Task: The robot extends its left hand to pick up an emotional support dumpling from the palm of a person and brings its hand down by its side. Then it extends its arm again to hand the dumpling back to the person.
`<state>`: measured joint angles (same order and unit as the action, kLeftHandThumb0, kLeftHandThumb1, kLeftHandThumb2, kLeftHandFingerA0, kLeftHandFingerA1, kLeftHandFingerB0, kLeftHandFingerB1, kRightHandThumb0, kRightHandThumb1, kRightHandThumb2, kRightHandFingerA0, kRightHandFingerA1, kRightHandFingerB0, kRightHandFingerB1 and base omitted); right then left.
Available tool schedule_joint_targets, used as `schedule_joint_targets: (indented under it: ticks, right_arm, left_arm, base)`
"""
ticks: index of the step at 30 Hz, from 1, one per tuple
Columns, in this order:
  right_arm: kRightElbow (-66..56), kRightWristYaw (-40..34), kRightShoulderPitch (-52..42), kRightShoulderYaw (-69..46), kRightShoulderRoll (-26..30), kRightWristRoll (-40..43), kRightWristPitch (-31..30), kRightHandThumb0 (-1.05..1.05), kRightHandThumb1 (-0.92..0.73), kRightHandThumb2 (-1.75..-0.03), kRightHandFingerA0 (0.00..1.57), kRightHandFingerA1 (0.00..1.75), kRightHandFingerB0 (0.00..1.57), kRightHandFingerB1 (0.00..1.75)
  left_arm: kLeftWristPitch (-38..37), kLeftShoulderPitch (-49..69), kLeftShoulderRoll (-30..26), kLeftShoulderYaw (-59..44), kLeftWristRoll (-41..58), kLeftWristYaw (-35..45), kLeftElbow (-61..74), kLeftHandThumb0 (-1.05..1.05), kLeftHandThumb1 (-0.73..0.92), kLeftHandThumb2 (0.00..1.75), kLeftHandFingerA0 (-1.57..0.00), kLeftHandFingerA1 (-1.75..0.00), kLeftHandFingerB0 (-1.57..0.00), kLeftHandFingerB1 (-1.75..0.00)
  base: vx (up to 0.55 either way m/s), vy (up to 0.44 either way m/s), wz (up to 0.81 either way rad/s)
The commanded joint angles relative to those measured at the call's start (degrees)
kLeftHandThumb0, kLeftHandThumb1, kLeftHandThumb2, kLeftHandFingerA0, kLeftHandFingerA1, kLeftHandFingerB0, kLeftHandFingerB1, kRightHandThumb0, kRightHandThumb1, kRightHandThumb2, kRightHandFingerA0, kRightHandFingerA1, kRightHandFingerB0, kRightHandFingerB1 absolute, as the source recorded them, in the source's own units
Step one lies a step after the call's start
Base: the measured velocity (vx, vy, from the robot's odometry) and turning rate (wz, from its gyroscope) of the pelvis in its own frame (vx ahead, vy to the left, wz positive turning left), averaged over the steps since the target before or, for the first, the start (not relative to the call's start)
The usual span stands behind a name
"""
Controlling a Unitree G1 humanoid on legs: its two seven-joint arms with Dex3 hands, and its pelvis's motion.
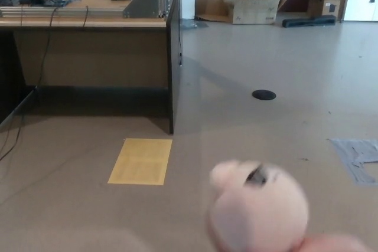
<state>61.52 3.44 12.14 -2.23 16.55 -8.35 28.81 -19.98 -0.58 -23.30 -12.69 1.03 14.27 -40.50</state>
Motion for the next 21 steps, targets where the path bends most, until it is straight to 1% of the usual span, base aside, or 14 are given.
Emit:
schedule_joint_targets:
  ticks: [1,2,3,8,9,10,13,14,16,17,18,19,20,21]
  right_arm:
    - [1.26,-0.06,1.18,-0.36,1.42,0.45,2.68,-0.79,-0.78,-0.64,0.45,0.37,0.36,0.33]
    - [1.36,-0.14,1.31,-0.41,1.45,0.47,2.86,-0.79,-0.78,-0.64,0.45,0.37,0.36,0.33]
    - [1.40,-0.19,1.36,-0.40,1.45,0.43,2.72,-0.83,-0.68,-0.71,0.43,0.40,0.33,0.35]
    - [1.77,-0.26,1.55,-0.41,1.45,0.33,2.75,-0.83,-0.68,-0.71,0.43,0.40,0.33,0.35]
    - [1.73,-0.17,1.81,-0.48,1.59,0.37,2.75,-0.78,-0.78,-0.64,0.45,0.37,0.35,0.33]
    - [1.75,0.07,2.34,-0.64,1.82,0.52,2.78,-0.84,-0.69,-0.73,0.42,0.41,0.31,0.36]
    - [1.89,0.26,2.94,-0.80,1.99,0.65,2.64,-0.84,-0.69,-0.73,0.42,0.41,0.31,0.36]
    - [1.96,0.17,3.19,-0.83,1.98,0.64,2.64,-0.79,-0.78,-0.64,0.45,0.38,0.36,0.33]
    - [2.03,0.07,3.39,-0.88,1.96,0.64,2.77,-0.79,-0.78,-0.64,0.45,0.38,0.36,0.33]
    - [1.92,0.09,3.55,-0.91,1.95,0.67,2.78,-0.82,-0.69,-0.71,0.43,0.41,0.33,0.36]
    - [1.91,0.10,3.65,-0.91,1.97,0.66,2.76,-0.83,-0.69,-0.71,0.42,0.41,0.32,0.35]
    - [1.93,0.12,3.76,-0.91,1.98,0.65,2.74,-0.83,-0.69,-0.71,0.42,0.41,0.32,0.35]
    - [1.97,0.17,3.90,-0.92,1.99,0.67,2.59,-0.71,-0.59,-1.03,0.42,0.56,0.18,0.43]
    - [2.02,0.30,4.11,-0.93,2.01,0.69,2.40,-0.73,-0.60,-1.03,0.42,0.56,0.17,0.42]
  left_arm:
    - [-2.71,-1.83,-1.26,-0.95,3.92,3.98,6.90,-0.58,0.62,0.59,-0.20,-0.34,-0.19,-0.30]
    - [-2.77,-2.27,-1.73,-0.97,4.39,4.96,8.96,-0.58,0.62,0.59,-0.20,-0.34,-0.19,-0.30]
    - [-2.45,-2.42,-2.06,-0.97,4.54,5.22,10.52,-0.61,0.62,0.59,-0.20,-0.34,-0.18,-0.29]
    - [-0.70,-2.07,-2.51,-1.11,4.95,5.81,14.44,-0.61,0.62,0.59,-0.20,-0.34,-0.18,-0.29]
    - [0.73,-5.31,-4.55,-0.89,5.18,6.88,19.16,-0.75,0.65,0.60,-0.14,-0.30,-0.14,-0.27]
    - [3.48,-11.52,-8.21,-0.39,5.99,9.28,27.35,-0.78,0.53,0.91,-0.01,-0.35,-0.09,-0.33]
    - [7.21,-16.54,-11.19,0.12,7.24,11.81,34.17,-0.77,0.52,0.92,-0.01,-0.29,-0.07,-0.30]
    - [8.69,-18.61,-12.44,0.50,7.61,12.68,36.70,-0.85,0.57,0.95,-0.05,-0.21,-0.12,-0.22]
    - [9.78,-20.63,-13.58,0.89,7.85,13.43,38.92,-0.85,0.57,0.95,-0.05,-0.21,-0.12,-0.22]
    - [12.85,-23.71,-15.79,1.70,8.49,15.15,42.70,-0.85,0.55,0.93,-0.05,-0.22,-0.03,-0.17]
    - [14.03,-25.11,-16.86,2.09,8.83,16.04,44.31,-0.89,0.58,0.97,-0.04,-0.15,-0.10,-0.13]
    - [15.21,-26.29,-17.86,2.44,9.19,16.81,45.80,-0.89,0.58,0.97,-0.04,-0.15,-0.10,-0.13]
    - [16.37,-27.98,-18.88,2.97,10.02,17.97,47.33,-0.96,0.61,0.97,-0.04,-0.04,-0.12,-0.09]
    - [18.71,-31.26,-20.75,4.12,11.69,20.31,50.14,-0.85,0.53,0.97,0.00,-0.12,-0.07,-0.17]
  base:
    - [0.00,0.000,0.00]
    - [0.00,0.000,0.00]
    - [0.03,0.002,0.09]
    - [0.00,0.000,0.00]
    - [0.00,0.000,0.00]
    - [0.00,0.000,0.00]
    - [0.00,0.000,0.00]
    - [0.00,0.000,0.00]
    - [0.00,0.000,0.00]
    - [0.00,0.000,0.00]
    - [0.00,0.000,0.00]
    - [0.00,0.000,0.00]
    - [0.00,0.000,0.00]
    - [0.00,0.000,0.00]
